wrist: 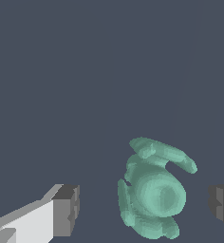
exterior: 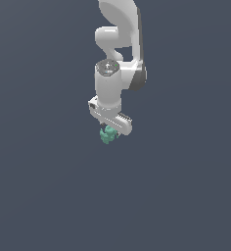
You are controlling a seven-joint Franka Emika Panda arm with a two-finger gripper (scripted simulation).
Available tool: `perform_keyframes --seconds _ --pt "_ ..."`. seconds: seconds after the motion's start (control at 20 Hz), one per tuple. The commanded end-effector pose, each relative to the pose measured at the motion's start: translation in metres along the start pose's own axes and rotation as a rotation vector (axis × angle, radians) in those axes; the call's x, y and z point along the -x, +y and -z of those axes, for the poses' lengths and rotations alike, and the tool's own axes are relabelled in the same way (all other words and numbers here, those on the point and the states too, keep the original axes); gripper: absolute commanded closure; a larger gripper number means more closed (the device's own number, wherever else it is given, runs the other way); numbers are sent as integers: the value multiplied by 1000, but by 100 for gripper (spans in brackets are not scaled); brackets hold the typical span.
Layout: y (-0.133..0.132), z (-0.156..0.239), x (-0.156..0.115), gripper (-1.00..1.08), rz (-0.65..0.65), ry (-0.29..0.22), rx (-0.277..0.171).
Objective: Pick up the object and move it to a goal position.
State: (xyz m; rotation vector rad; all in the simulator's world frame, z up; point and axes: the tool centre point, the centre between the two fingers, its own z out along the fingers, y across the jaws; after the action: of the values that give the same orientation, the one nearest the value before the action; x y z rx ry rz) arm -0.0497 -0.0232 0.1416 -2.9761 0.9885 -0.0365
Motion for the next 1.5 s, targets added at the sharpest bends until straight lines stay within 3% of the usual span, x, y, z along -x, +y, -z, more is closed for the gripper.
perform_keyframes --seconds 0.0,0.6,1.05,1.45 --pt "7 -5 6 -92 -70 -5 3" --pt "26 -19 23 -92 -267 -17 14" --pt "27 -23 25 -92 -281 -18 15" --pt "29 -56 26 -92 -285 -18 16"
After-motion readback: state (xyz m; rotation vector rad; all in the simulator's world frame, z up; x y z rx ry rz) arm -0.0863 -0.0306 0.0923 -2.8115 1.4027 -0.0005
